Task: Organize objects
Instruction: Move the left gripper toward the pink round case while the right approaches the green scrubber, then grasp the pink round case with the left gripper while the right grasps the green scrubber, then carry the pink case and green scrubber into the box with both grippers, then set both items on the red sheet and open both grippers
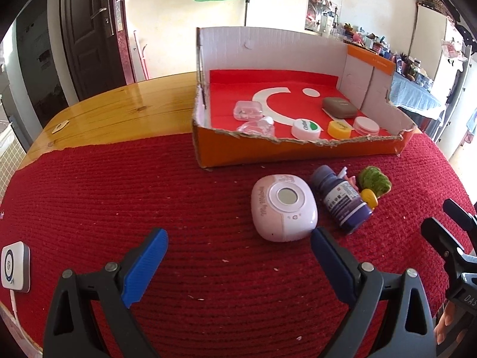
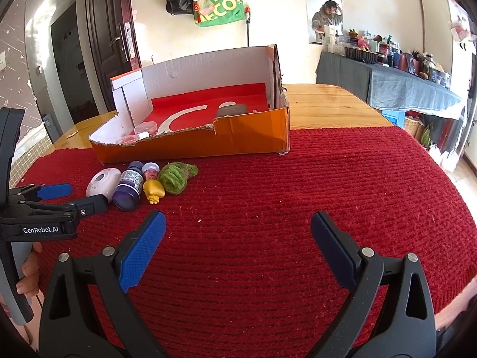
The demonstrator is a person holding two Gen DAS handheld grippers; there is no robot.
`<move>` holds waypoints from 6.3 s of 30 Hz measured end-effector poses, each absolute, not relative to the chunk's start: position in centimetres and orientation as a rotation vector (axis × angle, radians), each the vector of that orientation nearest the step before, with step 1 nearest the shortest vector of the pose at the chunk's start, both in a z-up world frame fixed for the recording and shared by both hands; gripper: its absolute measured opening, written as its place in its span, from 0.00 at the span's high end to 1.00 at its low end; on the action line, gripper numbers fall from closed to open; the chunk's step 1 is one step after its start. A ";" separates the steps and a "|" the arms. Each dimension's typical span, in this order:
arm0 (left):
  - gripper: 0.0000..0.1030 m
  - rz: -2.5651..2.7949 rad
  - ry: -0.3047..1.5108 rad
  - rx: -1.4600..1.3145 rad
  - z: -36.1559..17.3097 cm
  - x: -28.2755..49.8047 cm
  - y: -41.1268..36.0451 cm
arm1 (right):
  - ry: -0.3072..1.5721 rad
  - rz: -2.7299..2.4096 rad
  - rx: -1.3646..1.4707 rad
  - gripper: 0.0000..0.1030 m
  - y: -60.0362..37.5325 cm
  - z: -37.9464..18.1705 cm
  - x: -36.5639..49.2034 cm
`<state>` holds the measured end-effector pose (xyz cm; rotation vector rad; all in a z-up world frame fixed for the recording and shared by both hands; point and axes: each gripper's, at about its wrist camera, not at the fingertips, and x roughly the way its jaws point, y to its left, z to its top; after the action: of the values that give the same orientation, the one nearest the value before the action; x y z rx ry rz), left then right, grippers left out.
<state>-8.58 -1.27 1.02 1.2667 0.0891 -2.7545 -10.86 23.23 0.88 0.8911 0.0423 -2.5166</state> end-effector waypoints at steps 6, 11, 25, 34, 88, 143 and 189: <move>0.04 -2.777 0.163 1.308 1.1 -8.6 -2.6 | 0.019 -2.462 0.902 0.04 22.6 1.4 -11.7; 0.04 -2.808 0.132 1.318 1.3 -9.1 -1.9 | -0.035 -2.386 0.955 0.04 21.6 2.2 -13.9; 0.17 -2.833 0.047 1.375 1.2 -11.2 -0.6 | -0.027 -2.250 1.165 0.10 18.4 1.1 -17.8; 0.29 -2.864 0.073 1.408 0.7 -11.6 -0.2 | 0.035 -2.229 1.163 0.34 16.8 1.0 -18.2; 0.52 -3.000 0.152 1.506 8.5 -19.6 0.9 | 0.157 -2.061 0.996 0.76 15.7 7.3 -19.8; 0.52 -2.851 0.206 1.971 2.3 -31.6 -0.3 | 0.464 -1.810 1.295 0.74 11.0 0.8 -27.2; 0.52 -2.917 0.283 1.911 4.9 -29.5 -0.9 | 0.568 -1.865 1.169 0.45 15.2 3.3 -20.8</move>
<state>-29.53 -0.89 4.86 1.9112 0.2830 -2.9167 -20.76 15.23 3.27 1.1687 0.5682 -1.8654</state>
